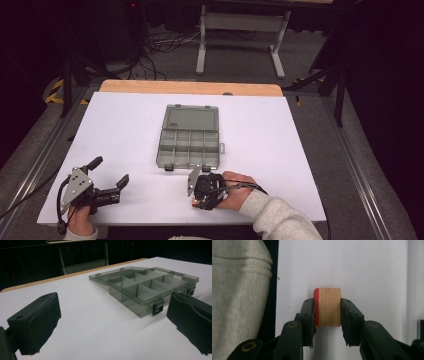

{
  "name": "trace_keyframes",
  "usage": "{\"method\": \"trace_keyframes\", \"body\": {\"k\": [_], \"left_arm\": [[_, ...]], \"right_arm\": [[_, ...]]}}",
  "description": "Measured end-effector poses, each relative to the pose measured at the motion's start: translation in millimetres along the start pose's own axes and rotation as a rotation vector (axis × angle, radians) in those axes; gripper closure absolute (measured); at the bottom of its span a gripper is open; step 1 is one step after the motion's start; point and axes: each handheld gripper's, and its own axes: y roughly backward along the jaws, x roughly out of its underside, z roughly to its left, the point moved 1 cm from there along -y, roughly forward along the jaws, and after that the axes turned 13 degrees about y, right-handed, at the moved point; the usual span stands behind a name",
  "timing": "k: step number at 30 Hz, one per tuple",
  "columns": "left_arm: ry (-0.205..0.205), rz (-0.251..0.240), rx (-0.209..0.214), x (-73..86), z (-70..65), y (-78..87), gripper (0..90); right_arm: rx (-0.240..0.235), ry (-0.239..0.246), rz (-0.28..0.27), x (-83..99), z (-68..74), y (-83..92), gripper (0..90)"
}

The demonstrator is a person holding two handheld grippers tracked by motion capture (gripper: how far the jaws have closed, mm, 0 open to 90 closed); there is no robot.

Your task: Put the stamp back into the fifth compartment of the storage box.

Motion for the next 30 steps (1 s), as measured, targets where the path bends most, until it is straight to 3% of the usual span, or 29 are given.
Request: {"method": "trace_keyframes", "body": {"k": [8, 19, 30], "left_arm": [[0.001, 0.0, 0.0, 0.0, 0.0, -0.1, 0.2], [0.002, 0.0, -0.002, -0.2, 0.2, 0.3, 0.2], [0.002, 0.001, -0.001, -0.2, 0.2, 0.3, 0.2]], "right_arm": [[0.023, -0.002, -0.034, -0.1, -0.1, 8.0, 66.2], [0.091, -0.013, -0.118, 1.1, -1.7, 23.6, 66.2], [0.169, -0.04, -0.244, 4.6, -4.6, 34.9, 66.1]]}}
